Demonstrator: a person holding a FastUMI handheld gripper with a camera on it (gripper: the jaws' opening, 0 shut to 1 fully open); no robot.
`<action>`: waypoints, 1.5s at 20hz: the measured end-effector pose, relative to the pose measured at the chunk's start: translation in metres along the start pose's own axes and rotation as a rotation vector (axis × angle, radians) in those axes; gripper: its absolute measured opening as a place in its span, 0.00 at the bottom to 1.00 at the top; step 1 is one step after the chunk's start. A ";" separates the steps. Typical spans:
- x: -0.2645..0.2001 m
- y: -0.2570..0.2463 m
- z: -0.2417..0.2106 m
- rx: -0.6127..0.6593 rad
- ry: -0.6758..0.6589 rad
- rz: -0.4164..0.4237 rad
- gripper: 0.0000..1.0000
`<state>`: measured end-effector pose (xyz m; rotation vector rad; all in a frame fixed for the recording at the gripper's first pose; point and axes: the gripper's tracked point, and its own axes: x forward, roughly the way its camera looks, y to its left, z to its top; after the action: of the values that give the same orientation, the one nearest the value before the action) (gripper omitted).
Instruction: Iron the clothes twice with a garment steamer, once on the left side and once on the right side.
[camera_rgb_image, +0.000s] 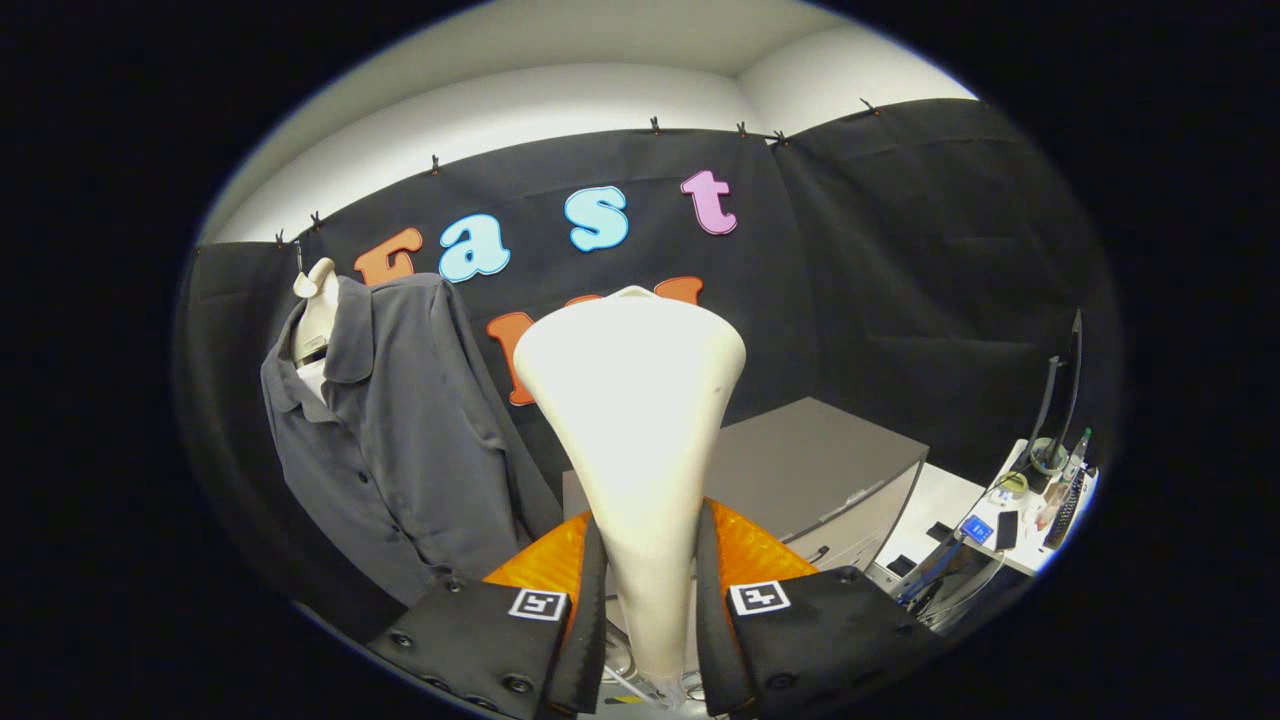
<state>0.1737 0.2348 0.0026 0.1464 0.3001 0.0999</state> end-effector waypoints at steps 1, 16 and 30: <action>-0.007 0.004 -0.003 -0.010 -0.002 0.006 0.45; -0.021 0.131 -0.036 -0.087 0.033 0.195 0.45; 0.060 0.220 -0.062 -0.123 0.111 0.226 0.45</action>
<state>0.1951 0.4666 -0.0385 0.0525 0.3861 0.3510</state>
